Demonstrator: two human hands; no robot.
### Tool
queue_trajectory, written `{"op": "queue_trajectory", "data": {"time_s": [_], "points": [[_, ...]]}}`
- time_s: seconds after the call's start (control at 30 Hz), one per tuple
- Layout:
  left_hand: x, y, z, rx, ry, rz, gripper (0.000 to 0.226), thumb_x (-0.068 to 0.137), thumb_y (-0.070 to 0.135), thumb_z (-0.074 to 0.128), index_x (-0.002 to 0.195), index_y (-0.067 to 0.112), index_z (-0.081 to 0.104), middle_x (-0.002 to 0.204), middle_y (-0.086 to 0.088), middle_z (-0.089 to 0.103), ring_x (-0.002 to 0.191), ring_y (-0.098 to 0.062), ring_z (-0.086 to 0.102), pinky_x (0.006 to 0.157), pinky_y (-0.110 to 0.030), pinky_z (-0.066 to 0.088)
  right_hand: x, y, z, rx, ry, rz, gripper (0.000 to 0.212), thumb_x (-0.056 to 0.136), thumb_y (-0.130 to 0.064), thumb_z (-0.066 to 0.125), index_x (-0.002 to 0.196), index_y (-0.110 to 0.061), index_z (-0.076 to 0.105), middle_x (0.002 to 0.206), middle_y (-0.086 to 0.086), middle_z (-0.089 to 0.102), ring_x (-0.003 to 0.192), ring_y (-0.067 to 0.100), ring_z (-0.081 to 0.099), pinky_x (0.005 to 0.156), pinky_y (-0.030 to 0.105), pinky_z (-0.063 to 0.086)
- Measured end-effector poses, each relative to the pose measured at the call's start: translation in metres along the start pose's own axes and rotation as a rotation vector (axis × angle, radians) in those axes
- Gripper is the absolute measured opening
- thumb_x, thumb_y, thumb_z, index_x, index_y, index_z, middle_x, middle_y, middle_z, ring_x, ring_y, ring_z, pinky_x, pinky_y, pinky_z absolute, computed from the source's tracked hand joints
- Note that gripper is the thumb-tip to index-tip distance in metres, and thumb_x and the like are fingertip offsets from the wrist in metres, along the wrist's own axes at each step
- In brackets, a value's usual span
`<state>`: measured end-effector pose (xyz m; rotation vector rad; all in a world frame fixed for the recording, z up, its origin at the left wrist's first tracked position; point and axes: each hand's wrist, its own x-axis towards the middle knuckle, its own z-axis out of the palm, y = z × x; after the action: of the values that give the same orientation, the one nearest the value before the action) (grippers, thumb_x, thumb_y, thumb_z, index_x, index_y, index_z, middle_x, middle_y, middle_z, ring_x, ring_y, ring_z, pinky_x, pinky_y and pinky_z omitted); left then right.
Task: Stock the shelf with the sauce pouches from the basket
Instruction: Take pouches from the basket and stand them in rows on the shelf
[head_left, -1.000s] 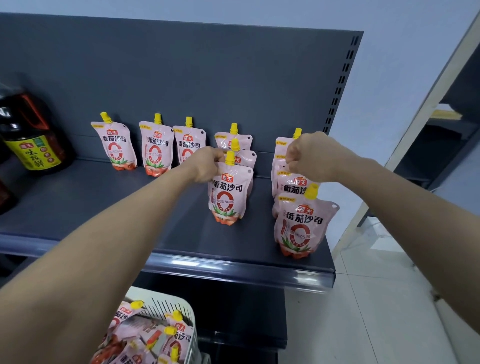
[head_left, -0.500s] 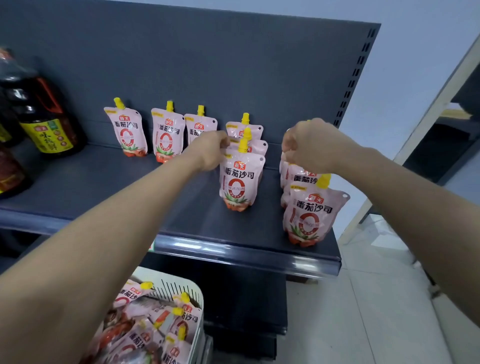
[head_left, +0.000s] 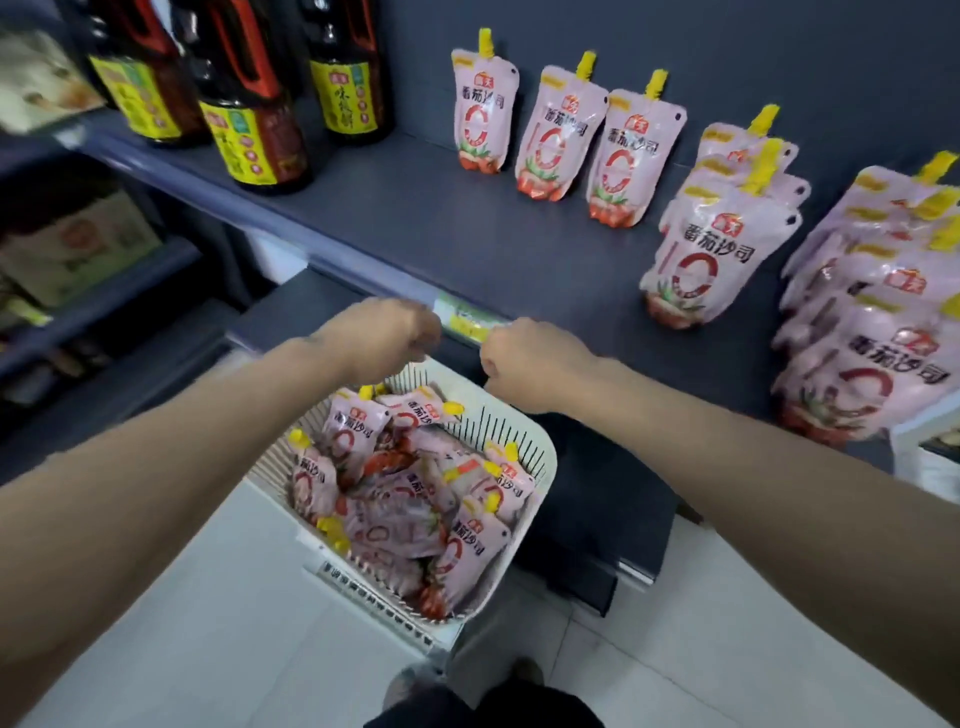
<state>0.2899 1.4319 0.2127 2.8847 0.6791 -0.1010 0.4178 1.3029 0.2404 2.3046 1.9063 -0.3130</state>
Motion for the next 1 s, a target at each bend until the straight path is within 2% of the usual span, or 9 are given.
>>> {"op": "queue_trajectory", "data": {"time_s": [0.07,0.17,0.37,0.47,0.57,0.7,0.77,0.83,1.0], "points": [[-0.022,-0.027,0.020,-0.027,-0.085,-0.125,0.029,0.086,0.016,0.058,0.115,0.017,0.061,0.122,-0.003,0.060,0.113,-0.026,0.057,0.092,-0.035,0.046,0.015,-0.019,0.026,0.026,-0.084,-0.028,0.038,0.089,-0.013,0.052,0.056,-0.013,0.033,0.061,0.003,0.036,0.068,0.026,0.046,0.048,0.025,0.030],[-0.047,-0.061,0.049,-0.081,-0.192,-0.255,0.035,0.084,0.013,0.059,0.119,0.017,0.059,0.130,-0.004,0.058,0.121,-0.024,0.053,0.099,-0.034,0.043,0.038,-0.041,0.066,0.076,-0.185,-0.029,0.037,0.083,0.001,0.048,0.053,-0.013,0.032,0.058,0.002,0.034,0.055,0.022,0.040,0.045,0.024,0.027],[-0.068,-0.097,0.098,-0.080,-0.328,-0.304,0.056,0.085,0.008,0.061,0.138,0.015,0.044,0.142,-0.009,0.045,0.129,-0.027,0.046,0.105,-0.032,0.037,0.079,-0.074,0.140,0.187,-0.327,-0.037,0.034,0.085,-0.005,0.048,0.054,-0.013,0.038,0.060,0.001,0.040,0.073,0.025,0.050,0.060,0.030,0.038],[-0.068,-0.114,0.119,-0.085,-0.352,-0.321,0.063,0.082,0.003,0.063,0.140,0.016,0.041,0.143,-0.008,0.044,0.129,-0.026,0.045,0.104,-0.031,0.038,0.099,-0.086,0.157,0.312,-0.354,0.000,0.016,0.088,-0.014,0.053,0.076,-0.005,0.058,0.078,0.012,0.058,0.081,0.029,0.057,0.062,0.032,0.042],[-0.066,-0.126,0.135,-0.034,-0.372,-0.330,0.059,0.084,0.006,0.061,0.139,0.018,0.041,0.139,-0.005,0.049,0.125,-0.026,0.049,0.100,-0.032,0.042,0.120,-0.096,0.173,0.561,-0.296,0.095,0.007,0.086,-0.014,0.057,0.083,-0.011,0.052,0.072,0.003,0.055,0.071,0.021,0.054,0.057,0.027,0.039],[-0.061,-0.142,0.157,-0.039,-0.390,-0.354,0.053,0.087,0.007,0.057,0.135,0.025,0.045,0.128,-0.005,0.059,0.112,-0.027,0.058,0.092,-0.034,0.051,0.147,-0.103,0.193,0.903,-0.241,0.319,0.027,0.087,-0.006,0.063,0.104,-0.012,0.044,0.074,-0.002,0.054,0.058,0.008,0.048,0.046,0.018,0.032],[-0.055,-0.148,0.162,-0.097,-0.370,-0.381,0.045,0.090,0.011,0.052,0.133,0.022,0.047,0.124,-0.007,0.060,0.108,-0.028,0.060,0.086,-0.031,0.052,0.158,-0.107,0.205,1.000,-0.218,0.387,0.048,0.085,-0.003,0.064,0.127,-0.005,0.040,0.097,0.006,0.061,0.067,0.012,0.054,0.049,0.021,0.040],[-0.050,-0.150,0.166,-0.109,-0.381,-0.392,0.041,0.092,0.008,0.045,0.133,0.017,0.047,0.126,-0.009,0.058,0.111,-0.028,0.058,0.080,-0.026,0.043,0.168,-0.110,0.219,1.088,-0.165,0.422,0.067,0.083,0.001,0.065,0.141,-0.013,0.034,0.119,0.010,0.059,0.081,0.014,0.058,0.064,0.028,0.054],[-0.042,-0.149,0.174,-0.154,-0.377,-0.436,0.045,0.089,-0.003,0.047,0.132,0.009,0.048,0.128,-0.011,0.056,0.117,-0.027,0.054,0.086,-0.026,0.044,0.178,-0.114,0.233,1.189,-0.064,0.486,0.059,0.085,-0.004,0.066,0.138,-0.018,0.043,0.124,0.006,0.059,0.090,0.016,0.060,0.074,0.030,0.056]]}}
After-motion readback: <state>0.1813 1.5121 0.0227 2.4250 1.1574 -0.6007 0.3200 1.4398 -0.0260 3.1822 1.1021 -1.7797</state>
